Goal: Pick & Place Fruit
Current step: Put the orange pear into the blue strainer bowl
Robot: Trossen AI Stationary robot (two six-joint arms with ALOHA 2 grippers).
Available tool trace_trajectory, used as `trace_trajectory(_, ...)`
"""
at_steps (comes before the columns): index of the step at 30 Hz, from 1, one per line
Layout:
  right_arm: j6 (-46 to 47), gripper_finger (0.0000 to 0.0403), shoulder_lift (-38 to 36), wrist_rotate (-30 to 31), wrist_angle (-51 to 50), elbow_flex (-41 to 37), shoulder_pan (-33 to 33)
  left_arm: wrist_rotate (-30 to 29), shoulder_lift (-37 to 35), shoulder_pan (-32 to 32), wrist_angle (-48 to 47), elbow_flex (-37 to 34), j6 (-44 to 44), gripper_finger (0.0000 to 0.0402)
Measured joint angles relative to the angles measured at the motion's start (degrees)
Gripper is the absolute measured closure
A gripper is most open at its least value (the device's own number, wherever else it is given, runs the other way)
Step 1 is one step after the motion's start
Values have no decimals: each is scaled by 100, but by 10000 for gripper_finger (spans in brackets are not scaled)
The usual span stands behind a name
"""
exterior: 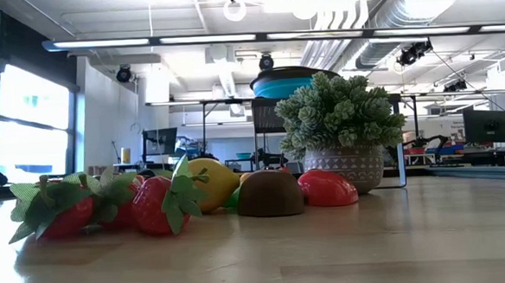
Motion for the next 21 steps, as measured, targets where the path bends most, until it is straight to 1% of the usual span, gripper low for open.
trace_trajectory(4, -10, 182, 84, -14, 97, -1, 0, 18, 48, 0, -5, 0, -78, 268)
trace_trajectory(8, 3, 196, 109, -38, 68, -2, 0, 20, 92, 0, -59, 2, -78, 268)
trace_trajectory(12, -6, 223, 98, -38, 97, -2, 0, 25, 162, 0, -101, -2, -93, 268)
trace_trajectory(21, -8, 300, 98, -30, -54, -2, 0, 25, 167, 0, -97, 0, -81, 268)
